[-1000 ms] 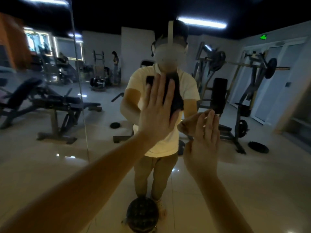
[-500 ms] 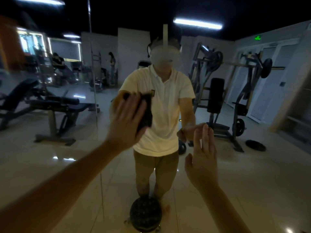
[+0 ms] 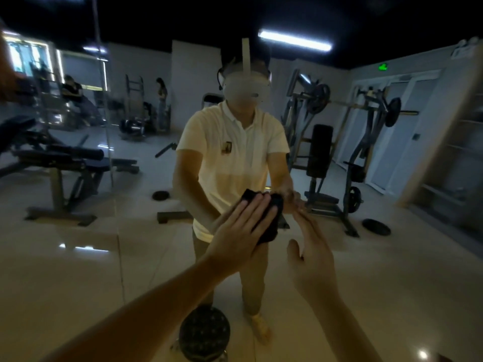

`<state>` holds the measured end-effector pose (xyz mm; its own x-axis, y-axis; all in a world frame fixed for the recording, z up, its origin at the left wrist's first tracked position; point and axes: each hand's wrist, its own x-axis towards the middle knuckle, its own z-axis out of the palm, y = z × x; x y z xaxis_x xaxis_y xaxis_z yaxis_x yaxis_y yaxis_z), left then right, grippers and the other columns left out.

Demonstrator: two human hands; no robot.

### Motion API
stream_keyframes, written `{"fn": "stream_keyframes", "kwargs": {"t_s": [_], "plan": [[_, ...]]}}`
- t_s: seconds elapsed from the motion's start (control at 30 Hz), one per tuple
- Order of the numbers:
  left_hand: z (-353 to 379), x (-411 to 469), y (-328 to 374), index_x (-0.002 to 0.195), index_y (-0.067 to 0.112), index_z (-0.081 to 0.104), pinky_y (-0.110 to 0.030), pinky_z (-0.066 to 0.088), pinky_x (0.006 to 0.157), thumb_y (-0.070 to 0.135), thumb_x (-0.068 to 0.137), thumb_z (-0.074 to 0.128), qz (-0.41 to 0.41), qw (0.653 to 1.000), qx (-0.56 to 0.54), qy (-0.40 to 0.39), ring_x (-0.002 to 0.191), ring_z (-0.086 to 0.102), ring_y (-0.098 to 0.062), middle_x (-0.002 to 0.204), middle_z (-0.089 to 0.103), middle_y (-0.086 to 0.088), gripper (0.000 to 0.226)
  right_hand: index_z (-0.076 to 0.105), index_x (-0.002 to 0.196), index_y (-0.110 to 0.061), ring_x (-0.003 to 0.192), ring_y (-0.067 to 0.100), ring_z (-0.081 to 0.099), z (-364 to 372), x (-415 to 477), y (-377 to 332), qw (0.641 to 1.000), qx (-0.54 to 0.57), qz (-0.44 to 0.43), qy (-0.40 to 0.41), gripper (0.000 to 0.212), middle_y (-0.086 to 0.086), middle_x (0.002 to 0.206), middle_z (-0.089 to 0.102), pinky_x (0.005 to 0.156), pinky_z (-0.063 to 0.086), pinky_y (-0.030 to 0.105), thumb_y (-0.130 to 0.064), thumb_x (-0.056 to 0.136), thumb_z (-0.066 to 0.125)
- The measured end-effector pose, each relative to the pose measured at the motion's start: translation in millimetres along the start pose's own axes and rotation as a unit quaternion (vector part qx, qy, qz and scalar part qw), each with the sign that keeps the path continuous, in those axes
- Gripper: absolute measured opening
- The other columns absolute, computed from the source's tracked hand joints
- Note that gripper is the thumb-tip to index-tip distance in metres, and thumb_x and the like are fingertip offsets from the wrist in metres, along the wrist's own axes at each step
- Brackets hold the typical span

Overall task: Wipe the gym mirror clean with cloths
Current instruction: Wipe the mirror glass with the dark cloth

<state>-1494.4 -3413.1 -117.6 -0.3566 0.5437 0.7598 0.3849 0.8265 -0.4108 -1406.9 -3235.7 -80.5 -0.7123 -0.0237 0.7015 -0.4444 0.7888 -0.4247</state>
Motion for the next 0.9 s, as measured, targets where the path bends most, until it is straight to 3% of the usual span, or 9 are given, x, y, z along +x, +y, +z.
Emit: {"fn": "stream_keyframes", "kwargs": {"t_s": [0.07, 0.13, 0.23, 0.3, 0.4, 0.53, 0.67, 0.77, 0.9], "plan": [[-12, -4, -21, 0.164, 0.014, 0.015, -0.052, 0.009, 0.129, 0.041, 0.094, 0.066, -0.016, 1.000, -0.017, 0.012, 0.157, 0.011, -0.032, 0.170, 0.016, -0.017, 0.091, 0.041, 0.153, -0.025, 0.141, 0.007, 0.041, -3, -4, 13, 1.000, 0.012, 0.019, 0.000, 0.063, -0.003, 0.157, 0.043, 0.112, 0.040, 0.028, -0.006, 0.097, 0.061], [-26, -11, -60, 0.164, 0.014, 0.010, -0.061, 0.018, 0.125, 0.042, 0.092, 0.068, -0.110, 0.992, -0.046, 0.039, 0.156, 0.013, -0.037, 0.168, 0.015, -0.021, 0.096, 0.045, 0.152, -0.020, 0.141, 0.015, 0.044, -4, -2, 22, 1.000, 0.014, 0.021, -0.009, 0.059, -0.002, 0.157, 0.043, 0.111, 0.046, 0.040, -0.007, 0.096, 0.061], [-47, -29, -119, 0.164, 0.002, 0.011, -0.057, 0.010, 0.128, 0.054, 0.103, 0.044, -0.281, 0.957, -0.008, 0.073, 0.158, 0.005, -0.040, 0.169, 0.009, -0.028, 0.086, 0.047, 0.150, -0.017, 0.142, 0.016, 0.044, -5, 5, 28, 1.000, 0.016, -0.006, 0.000, 0.059, -0.002, 0.159, 0.042, 0.109, 0.044, 0.032, -0.007, 0.094, 0.061], [-55, -30, -124, 0.162, -0.004, 0.010, -0.053, 0.005, 0.129, 0.061, 0.104, 0.033, -0.327, 0.941, -0.002, 0.081, 0.158, 0.002, -0.041, 0.168, 0.007, -0.031, 0.090, 0.050, 0.148, -0.014, 0.141, 0.018, 0.045, -5, 9, 29, 0.999, 0.021, -0.019, 0.018, 0.056, 0.001, 0.156, 0.046, 0.108, 0.043, 0.031, -0.009, 0.093, 0.059], [-42, -15, -72, 0.162, 0.000, 0.005, -0.052, 0.002, 0.129, 0.069, 0.101, 0.032, -0.287, 0.954, -0.058, 0.067, 0.159, 0.000, -0.041, 0.169, 0.003, -0.029, 0.096, 0.049, 0.149, -0.013, 0.145, 0.020, 0.041, -3, 7, 30, 0.998, 0.045, -0.034, 0.014, 0.057, 0.002, 0.158, 0.043, 0.112, 0.044, 0.039, -0.012, 0.093, 0.055], [-14, 12, 17, 0.159, 0.002, 0.017, -0.061, 0.011, 0.127, 0.058, 0.106, 0.025, -0.228, 0.958, -0.154, 0.086, 0.158, 0.010, -0.042, 0.170, 0.010, -0.026, 0.078, 0.043, 0.154, -0.017, 0.154, 0.020, 0.027, -12, -2, 48, 0.998, 0.027, -0.053, -0.016, 0.063, 0.000, 0.168, 0.027, 0.117, 0.041, 0.051, -0.012, 0.092, 0.054], [8, 32, 78, 0.165, 0.014, 0.016, -0.056, 0.019, 0.127, 0.042, 0.112, 0.026, -0.037, 0.994, -0.099, -0.014, 0.160, 0.009, -0.032, 0.173, 0.008, -0.014, 0.061, 0.030, 0.161, -0.021, 0.156, 0.012, 0.018, -28, -4, 67, 0.999, 0.001, -0.037, -0.011, 0.073, -0.009, 0.171, 0.014, 0.120, 0.036, 0.046, -0.016, 0.090, 0.049], [18, 22, 69, 0.166, 0.013, 0.015, -0.047, 0.012, 0.130, 0.042, 0.112, 0.033, 0.010, 1.000, 0.010, -0.017, 0.160, 0.010, -0.029, 0.173, 0.007, -0.014, 0.064, 0.026, 0.162, -0.017, 0.158, 0.015, 0.012, -26, -9, 70, 0.998, -0.017, -0.058, -0.020, 0.068, -0.004, 0.173, 0.009, 0.122, 0.032, 0.047, -0.019, 0.095, 0.041], [17, -36, 9, 0.164, 0.011, 0.014, -0.047, 0.008, 0.130, 0.041, 0.114, 0.027, -0.044, 0.999, 0.024, 0.018, 0.160, 0.007, -0.030, 0.170, 0.011, -0.018, 0.060, 0.027, 0.161, -0.015, 0.159, 0.030, 0.012, -10, -18, 77, 0.998, -0.023, -0.052, -0.014, 0.074, 0.007, 0.173, 0.007, 0.117, 0.037, 0.059, -0.007, 0.091, 0.050]]}}
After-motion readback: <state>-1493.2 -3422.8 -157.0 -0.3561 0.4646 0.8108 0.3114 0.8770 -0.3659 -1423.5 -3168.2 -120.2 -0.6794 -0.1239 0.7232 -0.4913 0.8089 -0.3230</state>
